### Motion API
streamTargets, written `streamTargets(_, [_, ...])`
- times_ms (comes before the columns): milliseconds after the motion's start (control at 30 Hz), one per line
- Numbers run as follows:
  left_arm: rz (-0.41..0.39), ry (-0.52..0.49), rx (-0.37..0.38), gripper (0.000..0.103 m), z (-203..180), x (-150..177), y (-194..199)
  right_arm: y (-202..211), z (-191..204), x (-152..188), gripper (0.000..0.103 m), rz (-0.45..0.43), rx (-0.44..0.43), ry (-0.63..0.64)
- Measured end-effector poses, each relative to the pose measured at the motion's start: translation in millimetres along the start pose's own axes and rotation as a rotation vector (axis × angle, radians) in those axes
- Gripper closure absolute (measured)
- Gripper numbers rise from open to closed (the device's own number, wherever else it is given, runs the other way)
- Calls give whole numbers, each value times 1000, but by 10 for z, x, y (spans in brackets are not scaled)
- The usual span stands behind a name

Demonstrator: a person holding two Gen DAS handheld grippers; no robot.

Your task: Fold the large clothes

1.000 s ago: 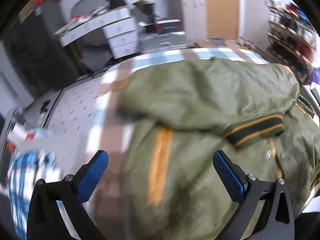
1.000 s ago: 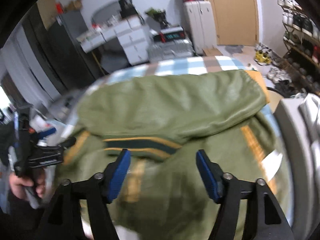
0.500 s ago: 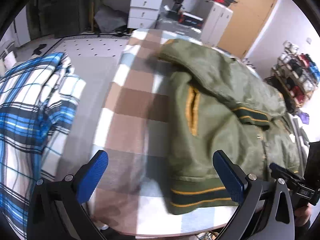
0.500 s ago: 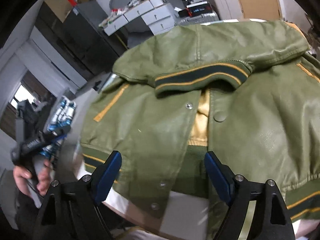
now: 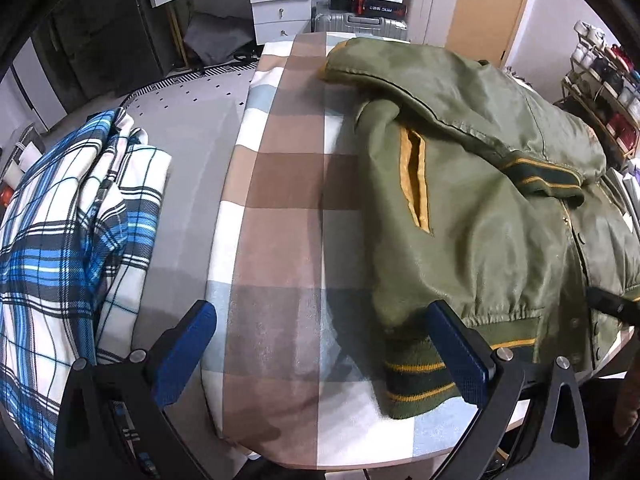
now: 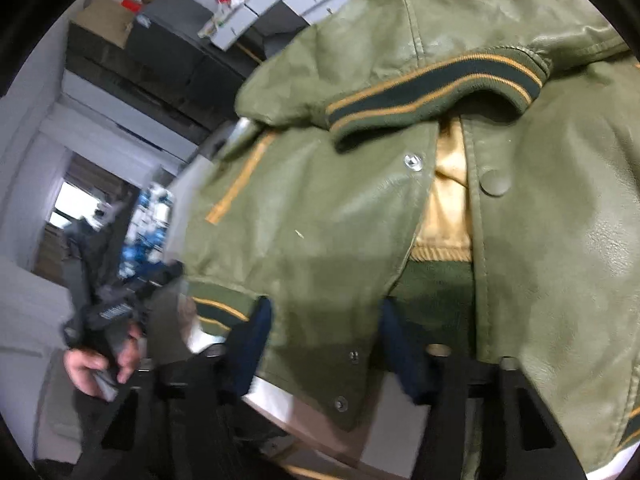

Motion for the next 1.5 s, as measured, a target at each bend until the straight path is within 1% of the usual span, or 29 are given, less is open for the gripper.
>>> streamTargets(67, [11, 23, 17, 1, 12, 9, -17, 72, 57, -76, 67, -35, -70, -54])
streamTargets(133, [21, 46, 38, 1, 15, 15, -40, 107, 121, -108, 67, -41, -143, -92])
streamTargets(167, [27, 58, 49, 1, 15, 22, -49, 105, 193, -81, 67, -18, -210, -116])
streamTargets(200, [34, 73, 62, 1, 17, 31, -58, 74, 263, -25, 66, 22, -257, -124])
streamTargets(233, [41, 88, 76, 1, 14, 40, -64, 38, 281, 21, 66, 41, -252, -112])
streamTargets(267, [48, 100, 86, 1, 1, 48, -71, -11, 258, 64, 66, 48, -197, -77])
streamTargets(300, [55, 114, 97, 1, -10, 53, -81, -74, 200, 107, 66, 57, -113, -32])
streamTargets(333, [60, 126, 109, 1, -24, 53, -91, -156, 155, 173, 66, 89, -55, -6])
streamTargets(400, [70, 139, 137, 1, -76, 57, -98, -239, 129, 236, 67, 115, -18, 1])
streamTargets(433, [74, 138, 146, 1, -107, 59, -104, -239, 150, 216, 67, 98, -7, 19])
streamTargets(467, [77, 130, 153, 1, -146, 64, -108, -241, 173, 196, 71, 87, -1, 35])
streamTargets(500, [80, 121, 157, 1, -178, 64, -114, -224, 201, 172, 84, 67, 2, 56])
streamTargets(533, [82, 117, 166, 1, -212, 62, -116, -195, 219, 137, 91, 43, 7, 68])
streamTargets(567, [82, 118, 175, 1, -233, 52, -116, -148, 244, 86, 95, 12, -3, 69])
streamTargets(633, [77, 128, 195, 1, -269, 27, -104, 26, 303, -59, 98, -64, -71, 43])
streamTargets(700, [67, 170, 246, 1, -308, -12, -69, 247, 367, -230, 98, -167, -145, 19])
streamTargets(733, [62, 188, 271, 1, -335, -24, -49, 358, 380, -320, 98, -223, -169, 4])
streamTargets(800, [57, 203, 292, 1, -366, -50, -39, 439, 325, -414, 98, -272, -176, -41])
streamTargets(833, [59, 203, 294, 1, -387, -49, -41, 440, 297, -428, 98, -276, -170, -56])
streamTargets(900, [57, 204, 313, 1, -443, -59, -29, 440, 202, -440, 98, -284, -126, -72])
streamTargets(967, [36, 207, 325, 1, -472, -106, 30, 448, 147, -443, 97, -301, -60, -42])
streamTargets(1033, [-6, 227, 339, 1, -452, -177, 128, 467, 74, -420, 97, -306, 19, 14])
streamTargets(1100, [-38, 246, 318, 1, -377, -232, 136, 491, 4, -403, 97, -300, 93, 54])
streamTargets(1133, [-40, 252, 296, 1, -334, -229, 124, 495, -49, -395, 97, -295, 142, 82])
streamTargets(1167, [-19, 264, 278, 1, -297, -189, 78, 529, -118, -392, 97, -285, 171, 97])
streamTargets(1233, [26, 267, 276, 1, -301, -109, -26, 510, -232, -309, 97, -228, 180, 87])
streamTargets(1300, [41, 250, 261, 1, -316, -83, -77, 390, -314, -175, 97, -147, 202, 87])
streamTargets(1333, [43, 243, 254, 1, -327, -78, -88, 350, -318, -142, 97, -124, 206, 99])
streamTargets(1500, [89, 276, 276, 1, -375, -18, -207, 295, -260, -85, 97, -107, 236, 169])
Point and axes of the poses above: each gripper's, at about its wrist camera, not at the fingertips, and y roughly against the way its jaws point, z to its left, x to its underside, the point moved 9 cm from there along -y, roughly the way its jaws point, and after that the axes turned 14 degrees about -z, right-handed, at the moved point
